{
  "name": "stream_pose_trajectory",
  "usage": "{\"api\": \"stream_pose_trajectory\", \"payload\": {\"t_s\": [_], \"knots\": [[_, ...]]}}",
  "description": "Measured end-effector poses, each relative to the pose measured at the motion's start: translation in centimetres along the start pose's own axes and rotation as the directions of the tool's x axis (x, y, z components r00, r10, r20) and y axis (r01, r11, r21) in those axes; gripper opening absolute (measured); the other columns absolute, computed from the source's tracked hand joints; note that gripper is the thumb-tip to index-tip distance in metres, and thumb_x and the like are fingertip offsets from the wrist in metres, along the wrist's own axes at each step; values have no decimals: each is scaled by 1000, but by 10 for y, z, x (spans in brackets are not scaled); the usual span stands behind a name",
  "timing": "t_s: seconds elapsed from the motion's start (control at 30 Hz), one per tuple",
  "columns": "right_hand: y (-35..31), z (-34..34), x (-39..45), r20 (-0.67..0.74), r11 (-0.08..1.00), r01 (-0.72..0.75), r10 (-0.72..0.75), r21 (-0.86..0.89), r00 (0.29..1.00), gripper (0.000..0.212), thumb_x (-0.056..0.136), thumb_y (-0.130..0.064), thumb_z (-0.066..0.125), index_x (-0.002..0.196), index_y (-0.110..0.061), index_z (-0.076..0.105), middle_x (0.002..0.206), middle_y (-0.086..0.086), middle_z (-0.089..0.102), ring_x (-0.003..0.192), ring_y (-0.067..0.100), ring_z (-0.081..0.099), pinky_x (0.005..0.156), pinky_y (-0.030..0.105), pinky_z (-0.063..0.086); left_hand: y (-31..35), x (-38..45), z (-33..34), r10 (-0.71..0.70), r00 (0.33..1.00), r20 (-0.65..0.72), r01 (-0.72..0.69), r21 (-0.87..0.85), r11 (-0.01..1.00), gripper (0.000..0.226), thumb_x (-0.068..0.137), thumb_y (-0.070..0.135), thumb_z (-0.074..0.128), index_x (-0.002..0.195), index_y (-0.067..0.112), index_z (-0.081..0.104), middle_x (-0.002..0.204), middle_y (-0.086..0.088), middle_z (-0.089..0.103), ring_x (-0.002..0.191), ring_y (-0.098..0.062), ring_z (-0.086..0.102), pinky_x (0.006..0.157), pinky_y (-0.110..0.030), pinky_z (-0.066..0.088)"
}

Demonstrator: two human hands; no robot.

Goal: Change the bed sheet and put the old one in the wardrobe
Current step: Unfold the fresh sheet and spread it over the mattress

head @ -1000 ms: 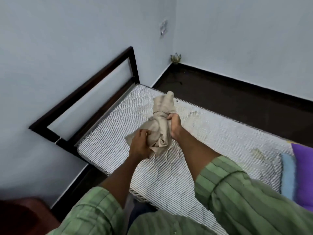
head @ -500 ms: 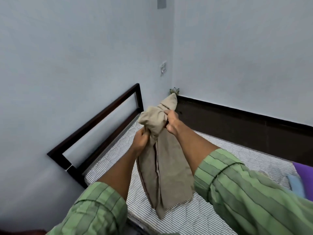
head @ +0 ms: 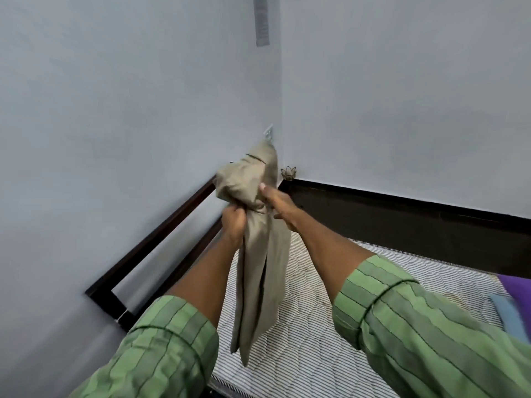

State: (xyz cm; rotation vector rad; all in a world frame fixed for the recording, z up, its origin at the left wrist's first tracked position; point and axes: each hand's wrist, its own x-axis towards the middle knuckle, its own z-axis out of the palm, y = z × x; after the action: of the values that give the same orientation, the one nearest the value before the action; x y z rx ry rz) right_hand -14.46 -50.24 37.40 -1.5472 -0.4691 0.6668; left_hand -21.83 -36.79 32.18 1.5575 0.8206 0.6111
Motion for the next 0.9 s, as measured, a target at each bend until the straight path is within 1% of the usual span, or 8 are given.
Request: {"api": "stream_pose_trajectory", "payload": {"t_s": [0.07, 0.2, 0.4, 0.5, 0.6, 0.67, 0.77, 0.9], "knots": [[17, 13, -9, 128, 999, -11, 18, -52, 992, 53, 91, -42, 76, 139, -29, 58, 124, -11, 67, 114, 7, 63, 83, 29, 51, 2, 13, -1, -88, 996, 24, 90, -131, 987, 24, 88, 27, 63, 88, 5, 73, 100, -12, 75, 98, -29, 72, 90, -50, 60], [41, 30, 0, 183, 963, -31, -20, 269, 983, 77, 75, 5, 86, 140, -18, 53, 125, 9, 73, 118, 27, 69, 97, 49, 58, 17, 22, 0, -145, 986, 85, 159, -190, 969, 19, 101, 19, 52, 91, 8, 63, 96, -14, 68, 103, -36, 69, 93, -48, 58], [27, 36, 5, 44, 952, -165, 160, 259, 986, 55, 74, 22, 42, 124, 9, 61, 102, 32, 68, 99, 46, 68, 77, 46, 59, 28, 16, -7, -117, 882, 456, 192, -122, 974, 22, 103, 26, 60, 110, 7, 66, 94, -11, 69, 79, -17, 67, 64, -27, 54], [26, 36, 12, -11, 918, -174, 191, 357, 982, 44, 84, 18, 39, 120, 13, 63, 98, 29, 70, 90, 39, 72, 86, 51, 60, 21, 20, -16, -44, 830, 556, 44, 13, 999, 34, 91, 26, 77, 121, 10, 70, 111, -12, 76, 102, -22, 73, 79, -29, 57], [42, 33, 45, 24, 853, -198, 213, 482, 977, 43, 70, 16, 46, 109, 14, 63, 87, 20, 66, 73, 29, 70, 70, 39, 61, 11, 30, -28, -32, 742, 670, 6, 41, 999, 73, 74, 22, 91, 139, 18, 60, 130, -5, 71, 123, -22, 65, 102, -39, 54], [51, 30, 61, 5, 835, -223, 255, 502, 967, 70, 43, 16, 44, 111, 12, 60, 93, 21, 57, 81, 36, 69, 67, 40, 54, 7, 30, -29, -33, 759, 651, -38, 95, 995, 94, 64, 15, 96, 147, 17, 52, 136, -3, 66, 126, -22, 63, 105, -41, 54], [72, 26, 91, -64, 770, -165, 258, 616, 964, 55, 43, 14, 33, 90, 12, 60, 97, 32, 62, 100, 48, 68, 73, 50, 60, -1, 14, -20, 48, 895, 444, -73, 40, 997, 77, 68, -2, 88, 140, 10, 61, 127, -5, 70, 107, -13, 70, 88, -26, 59], [36, 32, 65, -250, 660, -22, 314, 751, 916, 26, 48, 15, 24, 58, -7, 34, 54, 9, 42, 40, 18, 55, 46, 23, 48, -32, 0, -11, 143, 973, 184, -146, 3, 989, 56, 76, 33, 88, 127, 17, 72, 110, 4, 77, 102, -10, 73, 93, -32, 60]]}}
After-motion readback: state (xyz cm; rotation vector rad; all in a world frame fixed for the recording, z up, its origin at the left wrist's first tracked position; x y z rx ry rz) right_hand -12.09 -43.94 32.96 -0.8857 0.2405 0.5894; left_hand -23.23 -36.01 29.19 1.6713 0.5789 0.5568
